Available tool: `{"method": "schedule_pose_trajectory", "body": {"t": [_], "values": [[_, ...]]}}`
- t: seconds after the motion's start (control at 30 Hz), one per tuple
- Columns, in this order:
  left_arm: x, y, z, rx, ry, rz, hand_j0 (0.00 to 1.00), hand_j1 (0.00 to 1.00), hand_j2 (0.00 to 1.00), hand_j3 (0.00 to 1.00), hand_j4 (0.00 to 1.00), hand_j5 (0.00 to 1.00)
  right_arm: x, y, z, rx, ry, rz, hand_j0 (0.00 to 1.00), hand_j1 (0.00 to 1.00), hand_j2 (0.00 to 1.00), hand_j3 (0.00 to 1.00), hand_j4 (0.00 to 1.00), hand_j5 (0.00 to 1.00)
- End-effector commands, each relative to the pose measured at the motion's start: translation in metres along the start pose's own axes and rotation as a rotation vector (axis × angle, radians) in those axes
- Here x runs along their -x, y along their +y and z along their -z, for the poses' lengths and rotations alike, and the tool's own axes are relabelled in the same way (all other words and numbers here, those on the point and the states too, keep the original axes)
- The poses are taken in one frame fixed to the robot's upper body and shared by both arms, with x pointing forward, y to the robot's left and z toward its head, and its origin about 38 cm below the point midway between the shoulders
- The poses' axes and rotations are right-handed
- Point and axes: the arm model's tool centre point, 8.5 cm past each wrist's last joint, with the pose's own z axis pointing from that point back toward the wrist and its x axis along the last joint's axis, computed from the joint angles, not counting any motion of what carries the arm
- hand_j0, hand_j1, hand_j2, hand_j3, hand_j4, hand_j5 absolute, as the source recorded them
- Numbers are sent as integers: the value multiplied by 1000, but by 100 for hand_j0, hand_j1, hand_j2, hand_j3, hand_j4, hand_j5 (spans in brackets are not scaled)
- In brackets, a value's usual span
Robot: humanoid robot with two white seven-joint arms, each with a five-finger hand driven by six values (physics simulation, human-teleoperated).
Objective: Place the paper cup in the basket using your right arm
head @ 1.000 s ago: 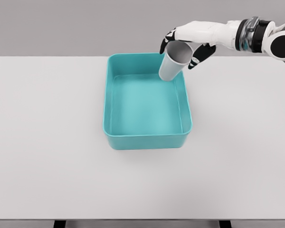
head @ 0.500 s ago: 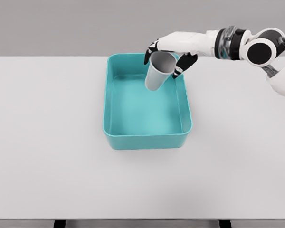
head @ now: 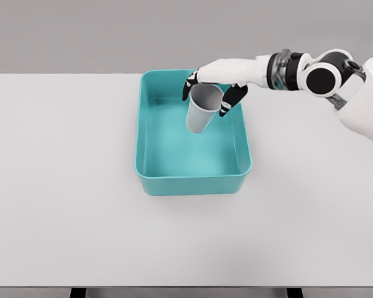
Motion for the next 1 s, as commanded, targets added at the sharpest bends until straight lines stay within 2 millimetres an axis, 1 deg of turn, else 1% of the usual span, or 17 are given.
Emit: {"method": "schedule_pose_trajectory", "body": {"t": [0.0, 0.03, 0.13, 0.17, 0.37, 0.7, 0.73, 0.8, 0.83, 0.87, 0.97], "values": [[0, 0, 0, 0, 0, 0, 100, 100, 100, 100, 100, 100, 1, 2, 4, -7, 0, 7, 66, 66, 66, 66, 66, 66], [0, 0, 0, 0, 0, 0, 100, 100, 100, 100, 100, 100, 1, 6, 6, -19, 0, 8, 66, 66, 66, 66, 66, 66], [0, 0, 0, 1, 0, 0, 100, 100, 100, 100, 100, 100, 1, 7, 8, -24, -1, 10, 66, 66, 66, 66, 66, 66], [0, 0, 0, 1, 0, 0, 100, 100, 100, 100, 100, 100, -2, 8, 11, -26, -7, 12, 66, 66, 66, 66, 66, 66], [0, 0, 0, 0, 0, 0, 100, 100, 100, 100, 100, 100, 4, 21, 22, -63, 6, 30, 66, 66, 66, 66, 66, 66], [0, 0, 0, 0, 0, 0, 100, 100, 100, 100, 100, 100, 4, 19, 23, -61, 6, 29, 67, 67, 67, 67, 67, 67], [0, 0, 0, 1, 0, 0, 100, 100, 100, 100, 100, 100, 4, 19, 23, -61, 6, 29, 69, 69, 69, 69, 69, 69], [0, 0, 0, 0, 0, 0, 100, 100, 100, 100, 100, 100, 2, 18, 23, -60, 2, 23, 86, 86, 86, 86, 86, 86], [0, 0, 0, 1, 0, 0, 100, 100, 100, 100, 100, 100, 1, 18, 24, -60, 0, 23, 90, 90, 90, 90, 90, 90], [0, 0, 0, 0, 0, 0, 100, 100, 100, 100, 100, 100, 1, 18, 24, -60, 1, 22, 93, 93, 93, 93, 93, 93], [0, 0, 0, 1, 0, 0, 100, 100, 100, 100, 100, 100, 1, 18, 24, -60, 1, 22, 94, 94, 94, 94, 94, 94]]}}
